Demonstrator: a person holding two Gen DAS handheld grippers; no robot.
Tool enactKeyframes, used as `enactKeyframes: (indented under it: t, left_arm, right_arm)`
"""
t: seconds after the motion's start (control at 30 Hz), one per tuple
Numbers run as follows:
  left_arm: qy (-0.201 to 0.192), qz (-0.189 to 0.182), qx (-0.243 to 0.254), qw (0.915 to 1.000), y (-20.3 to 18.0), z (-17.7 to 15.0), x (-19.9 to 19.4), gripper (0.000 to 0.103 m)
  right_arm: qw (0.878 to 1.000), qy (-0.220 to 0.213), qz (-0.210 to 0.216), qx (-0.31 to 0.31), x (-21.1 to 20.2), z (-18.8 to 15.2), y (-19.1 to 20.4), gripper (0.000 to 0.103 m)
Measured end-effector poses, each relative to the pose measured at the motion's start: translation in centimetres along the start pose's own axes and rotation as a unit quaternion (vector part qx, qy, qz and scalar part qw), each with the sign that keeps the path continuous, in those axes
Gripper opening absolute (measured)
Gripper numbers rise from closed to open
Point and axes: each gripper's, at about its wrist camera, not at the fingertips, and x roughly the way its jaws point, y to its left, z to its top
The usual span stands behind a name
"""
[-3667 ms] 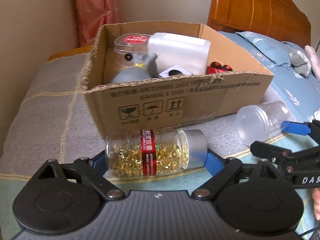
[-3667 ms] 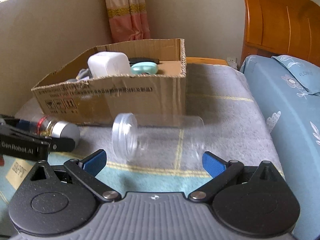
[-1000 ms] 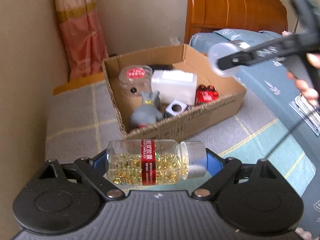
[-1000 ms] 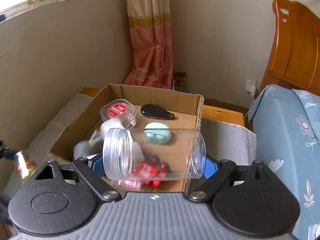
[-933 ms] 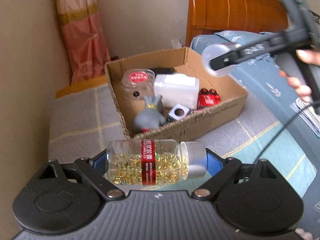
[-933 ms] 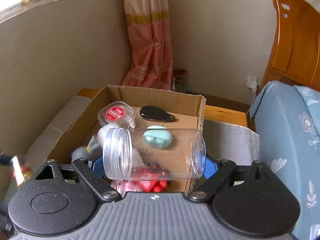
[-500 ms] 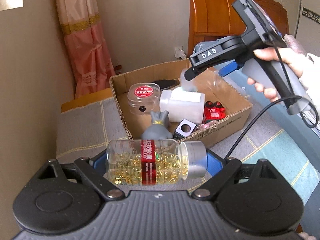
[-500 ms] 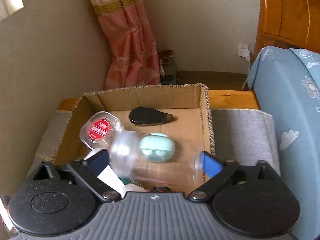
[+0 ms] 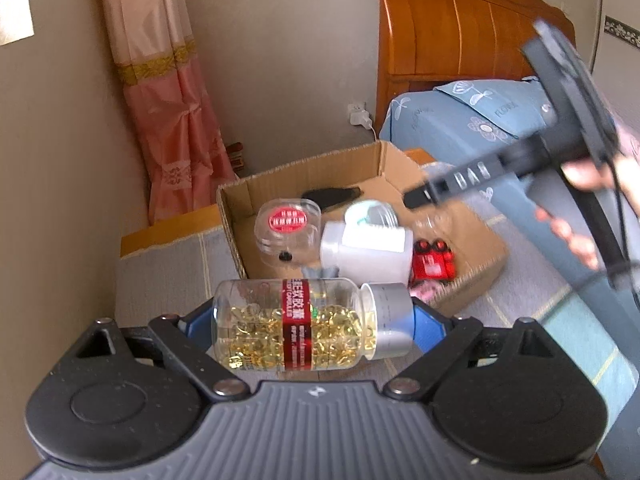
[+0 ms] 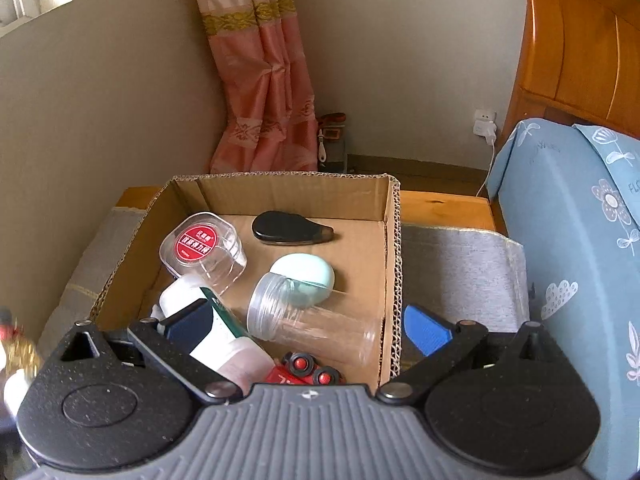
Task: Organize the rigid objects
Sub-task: 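Carry capsule bottle and clear tube over the cardboard box and open both grippers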
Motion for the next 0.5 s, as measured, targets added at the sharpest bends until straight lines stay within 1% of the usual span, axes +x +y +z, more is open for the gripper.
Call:
enactKeyframes:
  t: [0.17,0.27,0.5]
  left_arm:
    - [0.004,0.009,0.006,0.9999,-0.1,2.9,2.4,0.093]
    - [0.007,0.01,0.004,0.9999,-0.2,4.4,3.9,0.093]
    - [0.033,0.009,-0.009,0.9994,-0.2,7.2,8.2,0.093]
  right_arm:
    - [1.0,0.0,0.002,-0.01,-0.4,-0.3,-0.2,0.103]
    - [1.0,0.002,0.001,-0.027,-0.5,-0.6,-0.2,0.103]
    - [0.999,0.016,0.012,-0.046,0.2,-1.7,-0.7,0.103]
